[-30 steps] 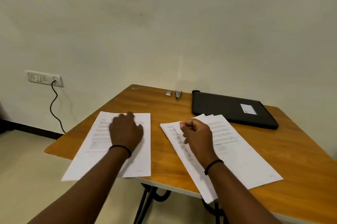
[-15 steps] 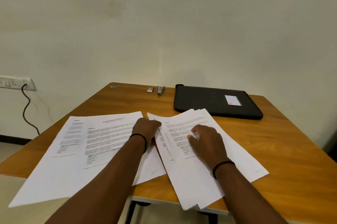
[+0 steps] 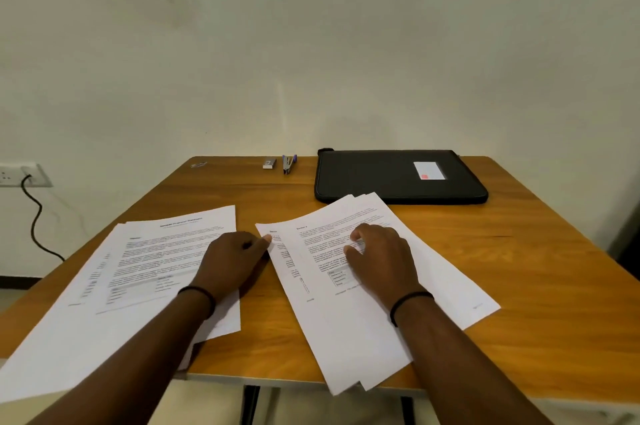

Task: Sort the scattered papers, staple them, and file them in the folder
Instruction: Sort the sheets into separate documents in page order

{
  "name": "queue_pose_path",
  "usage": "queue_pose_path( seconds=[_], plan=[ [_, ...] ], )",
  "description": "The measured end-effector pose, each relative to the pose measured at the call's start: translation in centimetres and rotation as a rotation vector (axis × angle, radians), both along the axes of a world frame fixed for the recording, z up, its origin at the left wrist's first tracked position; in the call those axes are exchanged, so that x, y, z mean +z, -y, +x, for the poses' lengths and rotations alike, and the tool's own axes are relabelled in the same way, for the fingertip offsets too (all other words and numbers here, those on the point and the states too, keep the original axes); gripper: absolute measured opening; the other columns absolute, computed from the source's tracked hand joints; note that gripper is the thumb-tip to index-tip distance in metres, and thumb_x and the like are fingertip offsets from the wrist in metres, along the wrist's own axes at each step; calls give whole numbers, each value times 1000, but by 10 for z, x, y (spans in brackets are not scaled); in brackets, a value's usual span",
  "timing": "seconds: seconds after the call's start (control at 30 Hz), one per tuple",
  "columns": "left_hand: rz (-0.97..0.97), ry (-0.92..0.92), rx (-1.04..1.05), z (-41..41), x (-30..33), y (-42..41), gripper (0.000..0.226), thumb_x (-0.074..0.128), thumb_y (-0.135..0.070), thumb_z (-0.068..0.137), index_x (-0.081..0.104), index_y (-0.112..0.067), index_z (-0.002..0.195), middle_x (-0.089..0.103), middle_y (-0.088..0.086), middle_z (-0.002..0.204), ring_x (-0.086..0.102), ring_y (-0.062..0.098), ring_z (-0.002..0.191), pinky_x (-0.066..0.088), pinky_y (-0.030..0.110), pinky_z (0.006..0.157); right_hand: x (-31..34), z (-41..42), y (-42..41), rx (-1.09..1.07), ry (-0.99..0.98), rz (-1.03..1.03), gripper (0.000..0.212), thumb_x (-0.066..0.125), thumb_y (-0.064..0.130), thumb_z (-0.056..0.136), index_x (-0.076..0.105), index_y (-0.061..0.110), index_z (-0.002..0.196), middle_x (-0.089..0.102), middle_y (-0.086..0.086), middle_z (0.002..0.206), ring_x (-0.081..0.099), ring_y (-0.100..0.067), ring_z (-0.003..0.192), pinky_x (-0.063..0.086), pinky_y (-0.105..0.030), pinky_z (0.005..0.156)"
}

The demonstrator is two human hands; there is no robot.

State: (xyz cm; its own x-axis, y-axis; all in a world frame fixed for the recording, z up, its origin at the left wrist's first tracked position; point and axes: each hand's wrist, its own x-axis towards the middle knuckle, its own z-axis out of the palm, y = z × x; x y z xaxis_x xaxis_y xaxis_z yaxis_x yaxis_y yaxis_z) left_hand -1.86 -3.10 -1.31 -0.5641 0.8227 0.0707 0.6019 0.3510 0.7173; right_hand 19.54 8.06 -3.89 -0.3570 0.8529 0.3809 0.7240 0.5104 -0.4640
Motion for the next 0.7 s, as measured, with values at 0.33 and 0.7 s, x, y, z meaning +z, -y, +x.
queue_pose_path(
  seconds=[0.33, 0.7],
  plan=[
    [133, 924, 112, 40, 33, -44, 2, 60, -12, 97, 59, -10, 97, 72, 12, 105, 72, 33, 90, 59, 47, 84, 6, -2, 8, -33, -5, -16, 27, 58, 43, 94, 65, 22, 109, 69, 4, 111, 60, -15, 102, 45, -30, 91],
    [406, 1308, -178, 23, 2, -59, 33, 57, -7, 96, 59, -15, 128, 70, 14, 121, 66, 41, 110, 46, 61, 101, 42, -46, 1, 38, 63, 58, 72, 50, 79, 79, 48, 24, 126, 60, 1, 122, 59, -18, 105, 52, -39, 88]
  ],
)
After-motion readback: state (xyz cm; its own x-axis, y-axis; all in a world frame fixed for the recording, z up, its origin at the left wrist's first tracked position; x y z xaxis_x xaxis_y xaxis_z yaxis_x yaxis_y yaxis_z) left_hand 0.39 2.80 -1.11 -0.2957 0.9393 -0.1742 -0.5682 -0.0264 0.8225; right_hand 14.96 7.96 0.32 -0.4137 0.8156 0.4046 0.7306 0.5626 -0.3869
